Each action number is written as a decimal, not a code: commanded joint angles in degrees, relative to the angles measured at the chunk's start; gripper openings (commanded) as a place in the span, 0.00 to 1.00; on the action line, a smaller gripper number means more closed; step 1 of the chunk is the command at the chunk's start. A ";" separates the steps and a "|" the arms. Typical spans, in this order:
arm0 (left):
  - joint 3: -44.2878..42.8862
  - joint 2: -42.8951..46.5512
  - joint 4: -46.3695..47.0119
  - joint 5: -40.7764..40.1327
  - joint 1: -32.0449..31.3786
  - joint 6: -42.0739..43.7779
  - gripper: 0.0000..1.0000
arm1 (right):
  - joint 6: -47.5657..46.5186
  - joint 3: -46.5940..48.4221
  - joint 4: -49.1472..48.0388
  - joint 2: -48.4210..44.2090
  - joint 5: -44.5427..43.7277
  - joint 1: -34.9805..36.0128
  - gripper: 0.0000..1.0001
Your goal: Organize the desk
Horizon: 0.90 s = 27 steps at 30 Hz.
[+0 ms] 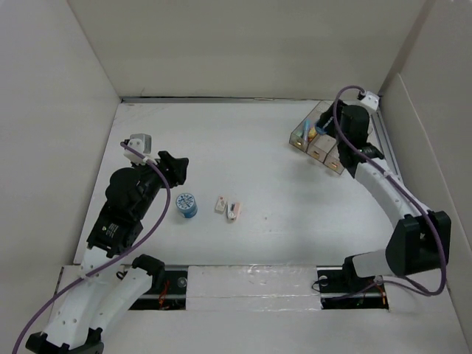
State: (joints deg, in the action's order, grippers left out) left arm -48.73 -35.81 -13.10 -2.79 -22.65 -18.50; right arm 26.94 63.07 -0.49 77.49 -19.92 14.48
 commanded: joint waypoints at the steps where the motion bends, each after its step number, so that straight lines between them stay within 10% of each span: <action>1: -0.31 0.39 2.12 1.29 0.24 -0.13 0.53 | 3.21 2.23 -3.55 4.32 1.03 -7.69 0.40; 27: -0.22 -0.22 2.12 0.59 0.24 0.13 0.53 | -0.48 28.51 -0.39 35.17 5.16 -18.26 0.41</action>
State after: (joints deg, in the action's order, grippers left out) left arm -48.73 -35.90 -13.08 -2.00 -22.65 -18.50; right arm 27.55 87.00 2.68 113.21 -14.92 -3.97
